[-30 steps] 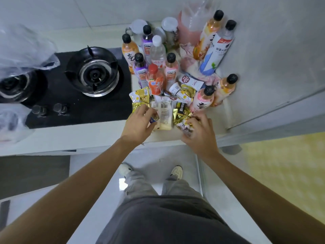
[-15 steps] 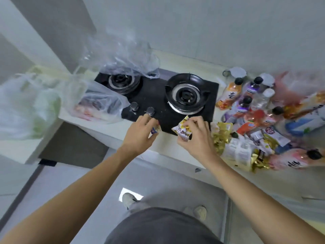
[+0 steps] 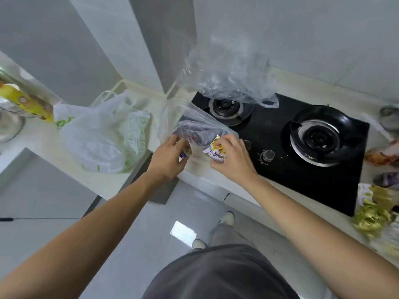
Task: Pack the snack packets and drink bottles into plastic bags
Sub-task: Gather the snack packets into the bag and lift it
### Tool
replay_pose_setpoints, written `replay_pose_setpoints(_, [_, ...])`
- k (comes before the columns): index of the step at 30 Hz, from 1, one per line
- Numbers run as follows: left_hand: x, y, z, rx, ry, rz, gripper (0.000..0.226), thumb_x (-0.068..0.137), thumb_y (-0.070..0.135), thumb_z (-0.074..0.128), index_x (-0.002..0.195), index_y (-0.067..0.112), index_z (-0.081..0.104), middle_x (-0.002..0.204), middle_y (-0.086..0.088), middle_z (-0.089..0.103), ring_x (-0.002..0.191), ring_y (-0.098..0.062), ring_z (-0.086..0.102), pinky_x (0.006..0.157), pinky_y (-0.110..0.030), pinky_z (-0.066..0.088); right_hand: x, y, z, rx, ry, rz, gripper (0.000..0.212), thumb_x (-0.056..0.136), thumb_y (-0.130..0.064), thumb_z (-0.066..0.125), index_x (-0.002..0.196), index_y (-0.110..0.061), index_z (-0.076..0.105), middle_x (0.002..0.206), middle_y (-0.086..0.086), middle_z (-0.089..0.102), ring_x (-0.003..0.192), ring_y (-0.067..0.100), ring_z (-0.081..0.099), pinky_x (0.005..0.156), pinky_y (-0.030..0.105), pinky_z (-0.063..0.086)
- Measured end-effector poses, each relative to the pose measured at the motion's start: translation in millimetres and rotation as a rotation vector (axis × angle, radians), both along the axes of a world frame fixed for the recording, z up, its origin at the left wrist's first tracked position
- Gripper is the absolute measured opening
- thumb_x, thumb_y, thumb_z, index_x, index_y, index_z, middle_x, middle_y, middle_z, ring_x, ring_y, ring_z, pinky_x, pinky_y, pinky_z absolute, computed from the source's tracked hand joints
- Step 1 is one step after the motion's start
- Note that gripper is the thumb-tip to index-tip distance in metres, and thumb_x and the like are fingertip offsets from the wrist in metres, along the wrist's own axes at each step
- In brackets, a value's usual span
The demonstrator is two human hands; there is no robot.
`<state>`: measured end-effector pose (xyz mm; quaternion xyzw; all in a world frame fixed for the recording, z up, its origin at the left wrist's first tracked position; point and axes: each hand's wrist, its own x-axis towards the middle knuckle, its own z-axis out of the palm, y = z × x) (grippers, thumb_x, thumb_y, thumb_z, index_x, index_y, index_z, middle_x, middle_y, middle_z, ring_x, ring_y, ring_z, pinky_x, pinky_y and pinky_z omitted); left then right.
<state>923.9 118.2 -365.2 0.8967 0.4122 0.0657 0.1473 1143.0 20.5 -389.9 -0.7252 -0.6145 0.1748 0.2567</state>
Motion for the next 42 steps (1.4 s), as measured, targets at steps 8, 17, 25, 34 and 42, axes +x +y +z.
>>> replay_pose_setpoints(8, [23,92,-41,-0.123,0.100,-0.006,0.028,0.082,0.017,0.070,0.108,0.016,0.059,0.112,-0.003,0.054,0.107,-0.028,0.051,0.074,-0.038,0.046,5,83,-42,-0.166,-0.080,0.055,0.042,0.074,-0.032,0.071,0.114,-0.024,0.060,0.119,-0.004,0.049,0.110,0.029,0.048,0.091,0.046,0.049])
replay_pose_setpoints(17, [69,137,-71,-0.175,0.164,-0.201,0.060,0.080,0.010,0.066,0.137,0.026,0.057,0.134,-0.003,0.055,0.126,-0.029,0.049,0.098,-0.047,0.050,10,112,-66,-0.225,-0.218,0.048,0.047,0.075,-0.039,0.074,0.116,-0.020,0.063,0.131,-0.001,0.053,0.118,0.032,0.049,0.100,0.052,0.045])
replay_pose_setpoints(25, [65,126,-29,0.094,0.163,-0.482,0.049,0.084,0.041,0.062,0.129,0.021,0.058,0.133,-0.005,0.053,0.122,-0.029,0.051,0.094,-0.047,0.046,-20,64,-25,-0.097,-0.246,-0.195,0.045,0.093,-0.046,0.058,0.126,-0.017,0.062,0.136,0.001,0.057,0.128,0.025,0.051,0.108,0.039,0.042])
replay_pose_setpoints(34, [114,62,7,0.167,0.040,-0.820,0.060,0.089,0.048,0.055,0.141,0.019,0.052,0.141,-0.006,0.052,0.131,-0.029,0.048,0.097,-0.045,0.048,-35,-45,7,-0.113,-0.349,-0.639,0.052,0.096,-0.043,0.058,0.138,-0.012,0.058,0.143,0.010,0.056,0.134,0.030,0.048,0.116,0.043,0.037])
replay_pose_setpoints(42, [204,-85,8,0.135,-0.029,-1.006,0.063,0.092,0.051,0.042,0.144,0.016,0.052,0.141,-0.007,0.055,0.130,-0.029,0.050,0.094,-0.048,0.048,11,-208,12,-0.163,-0.307,-0.955,0.056,0.098,-0.047,0.052,0.142,-0.012,0.055,0.147,0.013,0.055,0.133,0.034,0.052,0.109,0.048,0.044])
